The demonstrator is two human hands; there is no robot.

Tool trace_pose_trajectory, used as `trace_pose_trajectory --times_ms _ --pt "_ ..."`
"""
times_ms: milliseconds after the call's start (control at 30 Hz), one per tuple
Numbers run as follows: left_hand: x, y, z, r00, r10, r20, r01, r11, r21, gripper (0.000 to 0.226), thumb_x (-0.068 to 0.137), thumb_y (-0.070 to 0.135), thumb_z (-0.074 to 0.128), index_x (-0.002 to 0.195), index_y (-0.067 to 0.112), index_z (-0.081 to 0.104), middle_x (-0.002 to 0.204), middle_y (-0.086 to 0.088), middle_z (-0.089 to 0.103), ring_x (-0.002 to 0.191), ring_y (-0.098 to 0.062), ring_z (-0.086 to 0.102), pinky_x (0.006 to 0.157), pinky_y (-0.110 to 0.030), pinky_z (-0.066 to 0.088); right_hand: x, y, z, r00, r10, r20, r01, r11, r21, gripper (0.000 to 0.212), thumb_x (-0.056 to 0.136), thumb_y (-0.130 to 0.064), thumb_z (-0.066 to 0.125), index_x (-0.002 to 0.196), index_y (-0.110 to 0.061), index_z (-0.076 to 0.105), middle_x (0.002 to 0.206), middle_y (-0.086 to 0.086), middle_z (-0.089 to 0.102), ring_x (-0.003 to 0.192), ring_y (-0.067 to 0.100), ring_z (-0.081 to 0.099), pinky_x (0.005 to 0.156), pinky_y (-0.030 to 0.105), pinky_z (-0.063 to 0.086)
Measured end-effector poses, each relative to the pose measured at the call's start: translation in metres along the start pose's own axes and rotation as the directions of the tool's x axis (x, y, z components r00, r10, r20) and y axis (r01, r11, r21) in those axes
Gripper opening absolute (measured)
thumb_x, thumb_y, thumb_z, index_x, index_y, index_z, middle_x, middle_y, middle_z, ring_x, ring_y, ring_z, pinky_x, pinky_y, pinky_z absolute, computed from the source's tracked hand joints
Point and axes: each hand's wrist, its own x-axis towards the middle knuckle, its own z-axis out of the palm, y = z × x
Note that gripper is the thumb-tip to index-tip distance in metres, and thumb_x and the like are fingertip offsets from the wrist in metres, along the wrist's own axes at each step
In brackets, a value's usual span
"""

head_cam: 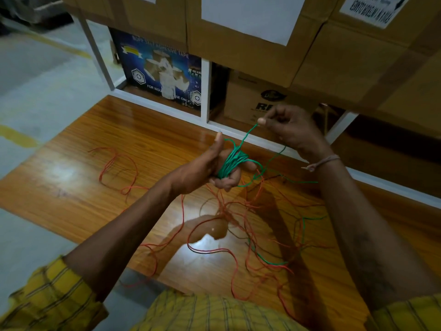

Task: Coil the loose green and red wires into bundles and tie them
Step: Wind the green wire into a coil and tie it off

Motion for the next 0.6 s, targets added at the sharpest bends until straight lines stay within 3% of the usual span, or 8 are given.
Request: trace_pose_trajectory --times_ms 67,167,233,333,433,500,567,600 --pt "0.000 0.007 -0.002 0.997 0.078 0.012 -0.076 0.987 -0.140 0.114 0.095 0.074 -0.005 0.144 -0.016 0.044 0.074 -0.016 0.046 0.050 -0.022 0.025 0.065 -0.040 0.036 0.002 0.015 0.011 0.999 0.034 0.018 -0.033 0.997 -0.065 0.016 0.098 -0.026 0.075 0.089 -0.012 0.072 0.065 -0.022 0.064 0.063 -0.008 0.056 0.059 0.010 0.041" --pt "0.000 0.019 -0.004 0.980 0.178 -0.086 -0.196 0.930 -0.312 0.117 0.095 0.074 -0.011 0.149 -0.019 0.035 0.079 -0.017 0.046 0.051 -0.023 0.023 0.077 -0.037 0.046 -0.004 0.035 0.033 0.995 0.068 0.068 -0.063 0.996 -0.069 0.023 0.104 -0.033 0.066 0.095 -0.014 0.075 0.078 -0.010 0.068 0.074 0.004 0.058 0.068 0.029 0.045" --pt "0.003 0.022 -0.008 0.955 0.229 -0.190 -0.286 0.882 -0.375 0.117 0.095 0.077 -0.009 0.152 -0.017 0.031 0.086 -0.017 0.049 0.054 -0.021 0.033 0.080 -0.037 0.046 -0.016 0.040 0.048 0.990 0.112 0.082 -0.107 0.992 -0.068 0.027 0.107 -0.032 0.060 0.103 -0.011 0.076 0.078 0.003 0.066 0.069 0.008 0.056 0.066 0.031 0.044" --pt "0.009 0.020 -0.016 0.910 0.236 -0.340 -0.369 0.833 -0.412 0.115 0.094 0.082 -0.004 0.155 -0.010 0.030 0.101 -0.022 0.056 0.071 -0.023 0.054 0.079 -0.036 0.047 -0.040 0.038 0.068 0.959 0.208 0.191 -0.188 0.975 -0.115 0.026 0.109 -0.035 0.055 0.117 -0.022 0.077 0.073 0.003 0.065 0.056 0.009 0.054 0.053 0.026 0.045" --pt "0.018 0.014 -0.025 0.859 0.197 -0.472 -0.390 0.850 -0.355 0.110 0.094 0.080 -0.004 0.155 -0.005 0.030 0.124 -0.029 0.061 0.090 -0.034 0.064 0.098 -0.039 0.052 -0.058 0.030 0.080 0.920 0.170 0.354 -0.098 0.972 -0.211 0.025 0.106 -0.032 0.060 0.128 -0.026 0.071 0.078 0.006 0.071 0.047 0.004 0.058 0.053 0.024 0.051" --pt "0.025 0.008 -0.032 0.816 0.162 -0.555 -0.347 0.905 -0.245 0.107 0.096 0.075 -0.005 0.145 -0.006 0.045 0.135 -0.029 0.064 0.100 -0.040 0.071 0.115 -0.047 0.045 -0.064 0.023 0.083 0.903 0.095 0.420 0.026 0.961 -0.274 0.032 0.102 -0.026 0.067 0.134 -0.026 0.068 0.078 0.000 0.071 0.051 -0.004 0.063 0.056 0.012 0.047" --pt "0.032 -0.002 -0.038 0.783 0.120 -0.610 -0.220 0.971 -0.092 0.106 0.099 0.071 -0.004 0.129 -0.008 0.059 0.131 -0.026 0.071 0.109 -0.044 0.073 0.126 -0.056 0.033 -0.065 0.014 0.079 0.896 0.051 0.441 0.085 0.955 -0.283 0.032 0.099 -0.022 0.070 0.131 -0.024 0.069 0.076 -0.007 0.068 0.057 -0.005 0.066 0.059 0.010 0.046" --pt "0.032 -0.004 -0.037 0.773 0.098 -0.627 -0.125 0.992 0.001 0.105 0.100 0.071 -0.005 0.126 -0.004 0.063 0.124 -0.024 0.074 0.111 -0.041 0.074 0.127 -0.057 0.031 -0.063 0.010 0.076 0.900 0.039 0.434 0.089 0.958 -0.272 0.028 0.098 -0.022 0.071 0.126 -0.025 0.071 0.075 -0.006 0.069 0.059 -0.001 0.066 0.061 0.015 0.049"
